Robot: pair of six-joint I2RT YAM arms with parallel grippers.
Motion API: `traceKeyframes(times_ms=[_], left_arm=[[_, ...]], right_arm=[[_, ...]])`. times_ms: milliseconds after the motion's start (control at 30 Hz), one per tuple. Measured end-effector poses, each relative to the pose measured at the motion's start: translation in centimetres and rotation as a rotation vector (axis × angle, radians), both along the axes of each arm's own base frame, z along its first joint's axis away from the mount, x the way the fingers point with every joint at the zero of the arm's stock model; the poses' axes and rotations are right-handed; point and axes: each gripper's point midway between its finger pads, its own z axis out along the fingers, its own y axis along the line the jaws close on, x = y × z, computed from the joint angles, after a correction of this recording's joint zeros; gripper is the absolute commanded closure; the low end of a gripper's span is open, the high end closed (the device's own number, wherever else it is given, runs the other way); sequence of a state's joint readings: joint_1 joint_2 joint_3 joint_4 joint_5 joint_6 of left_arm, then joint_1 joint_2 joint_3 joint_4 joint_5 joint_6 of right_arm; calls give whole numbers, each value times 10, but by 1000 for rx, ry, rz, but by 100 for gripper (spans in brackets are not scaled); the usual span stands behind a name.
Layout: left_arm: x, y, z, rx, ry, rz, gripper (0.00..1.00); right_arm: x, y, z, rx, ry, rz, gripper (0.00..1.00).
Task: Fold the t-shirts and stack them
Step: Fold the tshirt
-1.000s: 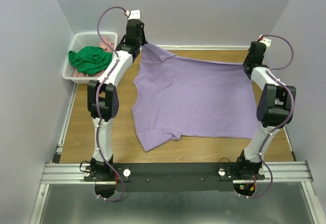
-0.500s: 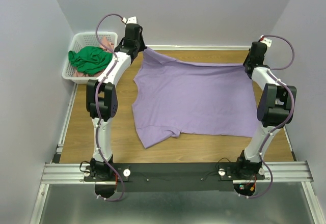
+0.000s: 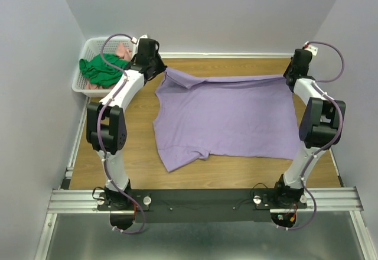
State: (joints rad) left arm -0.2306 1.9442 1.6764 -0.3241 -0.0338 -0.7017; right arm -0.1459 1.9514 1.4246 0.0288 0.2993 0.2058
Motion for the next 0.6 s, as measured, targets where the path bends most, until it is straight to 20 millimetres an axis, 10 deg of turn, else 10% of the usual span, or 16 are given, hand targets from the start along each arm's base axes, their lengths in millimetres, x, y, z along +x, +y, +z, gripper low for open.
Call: traceKeyframes(times_ms=[367,600], left_arm=[[-37,1,58,-151,-81,53,100],[-70,-1,39,-226,-28,62,100]], right_arm=[[-3,-1,12,22,-22,6,99],[-17,2,23,32,-35,0,99]])
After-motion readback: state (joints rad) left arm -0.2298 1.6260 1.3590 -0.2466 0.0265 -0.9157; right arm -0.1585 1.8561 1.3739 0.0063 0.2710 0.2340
